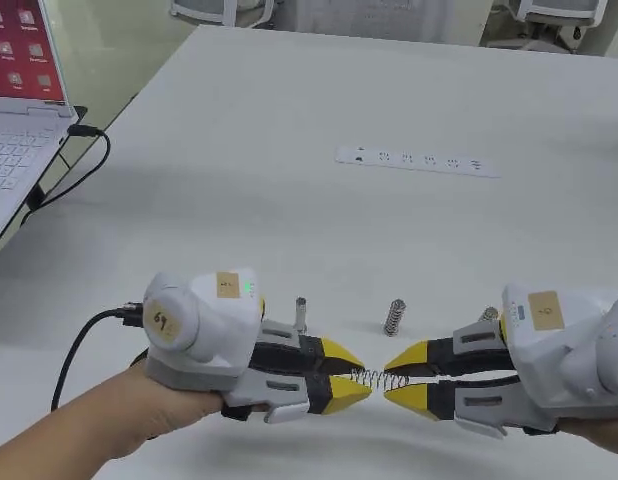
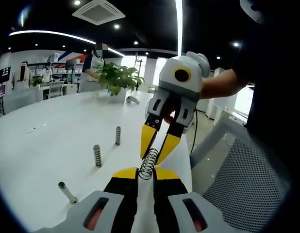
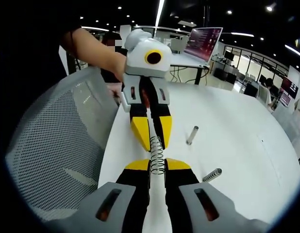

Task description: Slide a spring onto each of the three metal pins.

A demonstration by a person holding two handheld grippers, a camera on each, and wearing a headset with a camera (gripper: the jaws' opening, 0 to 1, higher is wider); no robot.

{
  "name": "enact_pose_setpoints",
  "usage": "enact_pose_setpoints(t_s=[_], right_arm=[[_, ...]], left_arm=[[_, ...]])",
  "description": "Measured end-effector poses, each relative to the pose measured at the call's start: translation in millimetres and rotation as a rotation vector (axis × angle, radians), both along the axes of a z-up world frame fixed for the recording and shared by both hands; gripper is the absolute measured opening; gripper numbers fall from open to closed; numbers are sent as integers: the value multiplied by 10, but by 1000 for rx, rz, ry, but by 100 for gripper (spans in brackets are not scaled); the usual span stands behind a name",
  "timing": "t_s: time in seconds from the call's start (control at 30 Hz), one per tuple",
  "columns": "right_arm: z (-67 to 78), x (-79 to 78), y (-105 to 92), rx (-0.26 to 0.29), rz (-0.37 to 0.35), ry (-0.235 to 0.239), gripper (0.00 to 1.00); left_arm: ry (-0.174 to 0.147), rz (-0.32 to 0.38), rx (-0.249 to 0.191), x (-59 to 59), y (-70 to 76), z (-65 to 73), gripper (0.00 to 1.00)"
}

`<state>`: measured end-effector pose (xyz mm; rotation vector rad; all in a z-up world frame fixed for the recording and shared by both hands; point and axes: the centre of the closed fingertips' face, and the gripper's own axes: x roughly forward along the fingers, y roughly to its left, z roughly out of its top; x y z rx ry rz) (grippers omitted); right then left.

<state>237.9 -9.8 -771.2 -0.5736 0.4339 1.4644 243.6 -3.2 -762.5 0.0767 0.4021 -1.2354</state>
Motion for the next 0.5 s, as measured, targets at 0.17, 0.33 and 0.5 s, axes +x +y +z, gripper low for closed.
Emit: enact_pose_setpoints(t_s=[0.17, 0.33, 0.5], right_arm=[[10, 0, 0, 13, -2, 10, 8], [-13, 10, -9, 11, -18, 36, 9], [-35, 5, -32, 8, -28, 52, 10]], left_arm=[[-11, -8, 0, -7, 2, 20, 3], [-16, -16, 5, -14, -5, 21, 3], [-10, -22, 9, -35, -18, 7, 3]])
